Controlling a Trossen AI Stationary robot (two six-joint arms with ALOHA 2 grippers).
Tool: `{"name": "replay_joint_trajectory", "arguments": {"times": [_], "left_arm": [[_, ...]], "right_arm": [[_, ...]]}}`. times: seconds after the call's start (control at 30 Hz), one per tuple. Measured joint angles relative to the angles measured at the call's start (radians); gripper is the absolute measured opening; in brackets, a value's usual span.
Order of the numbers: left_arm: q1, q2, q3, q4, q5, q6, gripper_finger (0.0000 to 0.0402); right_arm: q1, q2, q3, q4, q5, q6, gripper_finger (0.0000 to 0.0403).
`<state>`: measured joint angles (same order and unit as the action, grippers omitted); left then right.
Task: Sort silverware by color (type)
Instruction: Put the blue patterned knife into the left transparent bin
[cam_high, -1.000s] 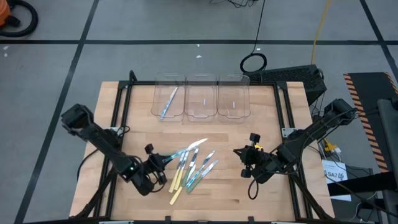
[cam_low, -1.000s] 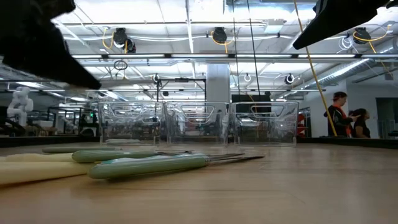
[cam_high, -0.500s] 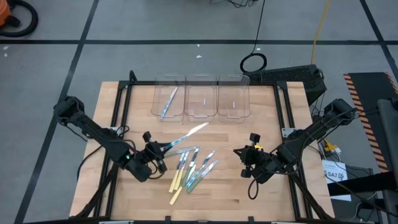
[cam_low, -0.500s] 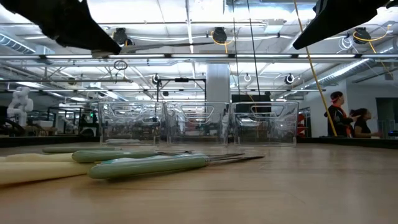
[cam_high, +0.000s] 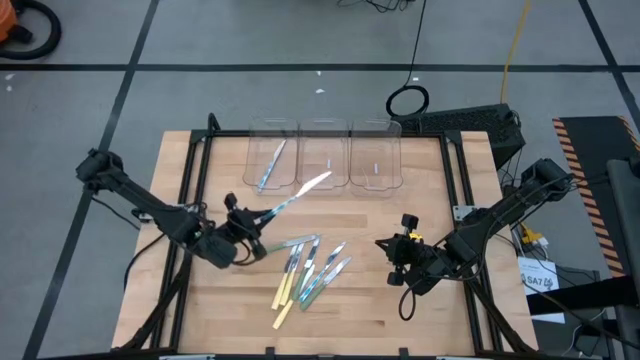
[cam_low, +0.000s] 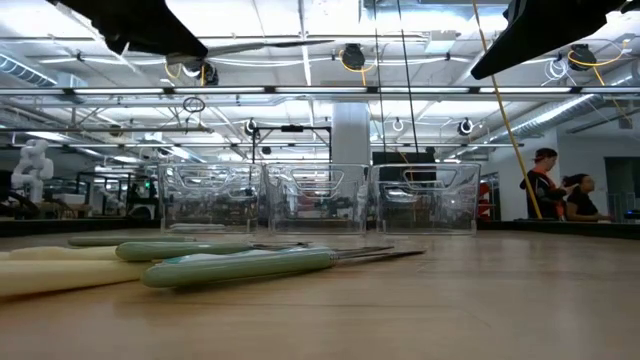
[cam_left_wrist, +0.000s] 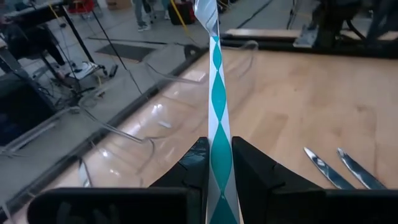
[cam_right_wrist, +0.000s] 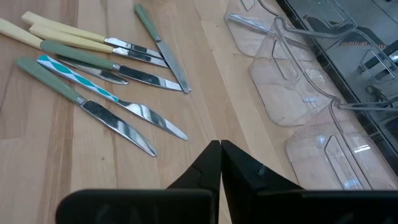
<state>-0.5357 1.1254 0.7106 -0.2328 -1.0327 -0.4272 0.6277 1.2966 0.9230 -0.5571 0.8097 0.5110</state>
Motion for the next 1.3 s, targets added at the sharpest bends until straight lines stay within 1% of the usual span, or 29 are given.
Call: {"name": "replay_joint_trajectory", "arguments": {"times": [0.27, 0.43, 0.83, 0.97, 1.13, 1.2, 1.3], "left_arm": [[0.047, -0.080, 0.001, -0.002, -0.015, 0.057, 0.0056], [0.050, -0.087, 0.001, -0.010, -0.015, 0.082, 0.0056], [0.059, -0.087, 0.001, -0.029, -0.015, 0.082, 0.0056], [0.059, -0.087, 0.001, -0.035, -0.016, 0.078, 0.0056], [0.067, -0.087, 0.001, -0.063, -0.016, 0.059, 0.0056], [0.075, -0.086, 0.001, -0.076, -0.016, 0.051, 0.0056], [0.087, -0.086, 0.001, -0.088, -0.015, 0.040, 0.0056]], "right_arm": [[0.000, 0.000, 0.000, 0.002, 0.000, 0.001, 0.0009], [0.000, 0.018, 0.000, 0.008, -0.002, 0.009, 0.0009], [0.000, 0.098, 0.000, 0.011, -0.003, 0.007, 0.0009], [0.000, 0.098, 0.000, 0.045, -0.003, 0.001, 0.0009], [-0.001, 0.098, 0.000, 0.145, -0.007, -0.034, 0.0009], [-0.010, 0.098, 0.000, 0.207, -0.047, -0.077, 0.0009], [-0.032, 0.098, 0.000, 0.298, -0.143, -0.135, 0.0009]]}}
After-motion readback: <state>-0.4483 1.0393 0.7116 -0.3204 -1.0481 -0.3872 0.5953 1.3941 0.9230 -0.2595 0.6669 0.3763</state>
